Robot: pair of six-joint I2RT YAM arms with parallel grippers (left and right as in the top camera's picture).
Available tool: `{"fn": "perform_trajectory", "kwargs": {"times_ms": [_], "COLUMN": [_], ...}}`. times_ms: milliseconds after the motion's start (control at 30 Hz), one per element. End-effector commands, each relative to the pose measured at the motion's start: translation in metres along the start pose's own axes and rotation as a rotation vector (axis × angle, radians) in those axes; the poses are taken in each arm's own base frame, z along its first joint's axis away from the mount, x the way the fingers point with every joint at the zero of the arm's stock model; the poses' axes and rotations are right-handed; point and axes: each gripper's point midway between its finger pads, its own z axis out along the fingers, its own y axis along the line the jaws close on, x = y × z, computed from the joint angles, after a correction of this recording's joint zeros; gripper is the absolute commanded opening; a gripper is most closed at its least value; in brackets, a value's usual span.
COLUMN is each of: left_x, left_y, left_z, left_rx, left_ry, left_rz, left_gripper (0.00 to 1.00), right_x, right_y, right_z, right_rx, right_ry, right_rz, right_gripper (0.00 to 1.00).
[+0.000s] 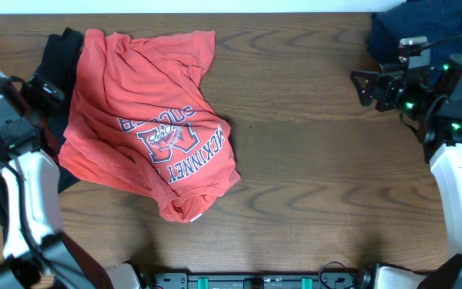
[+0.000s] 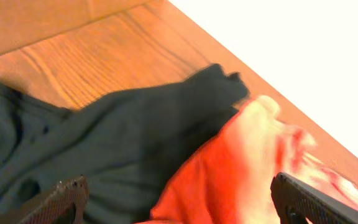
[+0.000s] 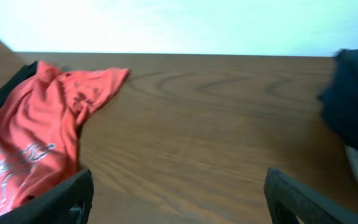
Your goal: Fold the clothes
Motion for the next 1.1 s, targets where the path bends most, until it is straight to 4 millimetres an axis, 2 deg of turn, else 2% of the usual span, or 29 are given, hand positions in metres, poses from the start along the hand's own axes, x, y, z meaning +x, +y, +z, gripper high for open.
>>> {"fn": "perform_trajectory", "kwargs": {"times_ms": [0,133,333,433,567,800,1000,1067], "left_x": [0.008,0.041,0.109,0.125,0.130,0.132,0.135,0.135], "left_y": [-0.024,-0.055,-0.090,-0.101,-0.103,-0.092,-0.089,-0.088], "left_z": [-0.017,-0.037,-0.060,-0.067,-0.070,-0.070,-0.071,-0.071], "left_rx": [0.045,0.094,0.160,0.188,0.191,0.138,0.130,0.128], "left_ry": [0.028,0.131,0.331,0.367,0.383,0.394,0.406,0.410], "left_rz": [0.002,0.066,0.248,0.304,0.315,0.326,0.330,0.331], "left_gripper": [0.95,0.95,0.95,0.95,0.95,0.95,0.95,0.95], "right_x": [0.013,0.045,0.094,0.110,0.127,0.163,0.161,0.168], "right_y": [0.015,0.039,0.098,0.126,0.162,0.197,0.219,0.225], "right_z": [0.025,0.058,0.096,0.110,0.131,0.157,0.158,0.158], "right_rx": [-0.057,-0.131,-0.263,-0.323,-0.393,-0.405,-0.456,-0.478], "right_ry": [0.057,0.160,0.301,0.329,0.327,0.358,0.338,0.360], "right_rz": [-0.008,-0.003,-0.050,-0.098,-0.168,-0.253,-0.352,-0.419], "right_gripper": [0.86,0.84,0.85,0.85,0.84,0.80,0.76,0.76]}}
